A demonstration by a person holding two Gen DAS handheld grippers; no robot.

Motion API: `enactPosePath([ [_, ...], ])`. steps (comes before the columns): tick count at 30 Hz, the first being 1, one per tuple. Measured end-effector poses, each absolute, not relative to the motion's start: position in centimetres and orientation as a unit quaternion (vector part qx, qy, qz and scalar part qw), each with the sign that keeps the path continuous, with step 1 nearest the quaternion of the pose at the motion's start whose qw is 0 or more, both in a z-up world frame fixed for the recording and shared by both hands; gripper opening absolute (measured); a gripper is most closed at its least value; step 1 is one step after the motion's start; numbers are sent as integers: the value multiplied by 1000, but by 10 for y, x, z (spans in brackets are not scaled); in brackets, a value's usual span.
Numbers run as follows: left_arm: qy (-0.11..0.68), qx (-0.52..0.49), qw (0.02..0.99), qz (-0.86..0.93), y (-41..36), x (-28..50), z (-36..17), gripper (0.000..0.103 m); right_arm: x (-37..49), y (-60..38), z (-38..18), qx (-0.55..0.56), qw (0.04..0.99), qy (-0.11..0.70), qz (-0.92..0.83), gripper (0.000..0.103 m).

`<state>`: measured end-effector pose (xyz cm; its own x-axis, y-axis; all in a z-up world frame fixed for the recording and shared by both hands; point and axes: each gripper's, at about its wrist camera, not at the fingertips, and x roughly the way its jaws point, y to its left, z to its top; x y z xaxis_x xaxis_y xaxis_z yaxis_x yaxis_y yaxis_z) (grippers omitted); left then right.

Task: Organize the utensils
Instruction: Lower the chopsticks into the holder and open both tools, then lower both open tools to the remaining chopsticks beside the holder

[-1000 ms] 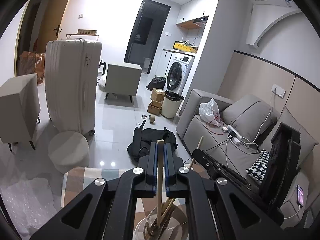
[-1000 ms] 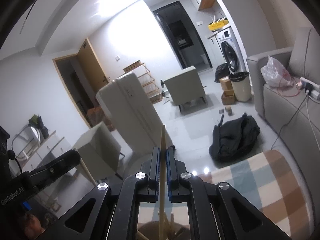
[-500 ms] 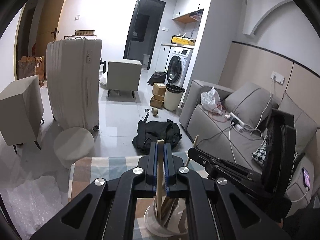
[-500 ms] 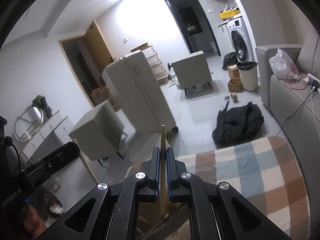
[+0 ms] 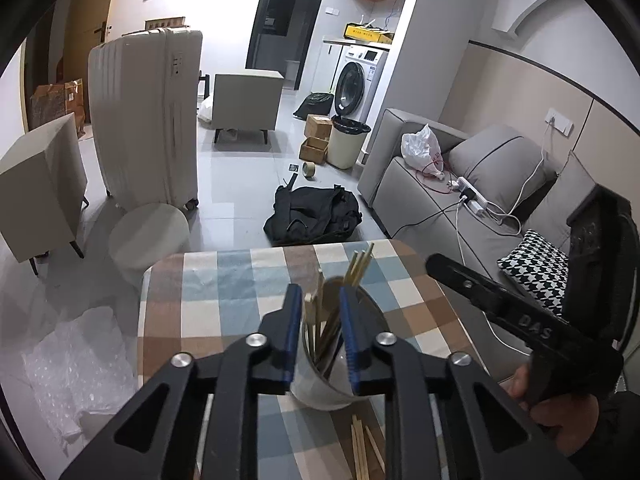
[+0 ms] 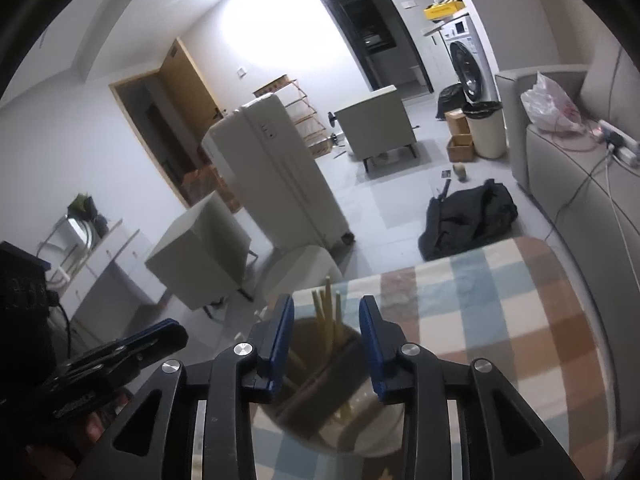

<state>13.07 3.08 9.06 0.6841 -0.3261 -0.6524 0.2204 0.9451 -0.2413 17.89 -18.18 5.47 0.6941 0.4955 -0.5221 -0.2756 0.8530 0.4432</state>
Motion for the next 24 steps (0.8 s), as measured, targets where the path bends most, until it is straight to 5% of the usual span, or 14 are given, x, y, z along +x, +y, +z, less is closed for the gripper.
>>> enactPosePath([
  [8, 372, -71, 915, -137, 29, 111, 98, 26, 149, -198, 65, 182, 905, 321, 213, 50],
  [13, 362, -63, 922, -125, 24, 94, 103, 53, 123, -211, 74, 182, 910, 309, 206, 59],
  [24, 368, -46, 923, -102, 6, 58, 88, 69, 63, -246, 70, 183, 919, 302, 175, 77],
])
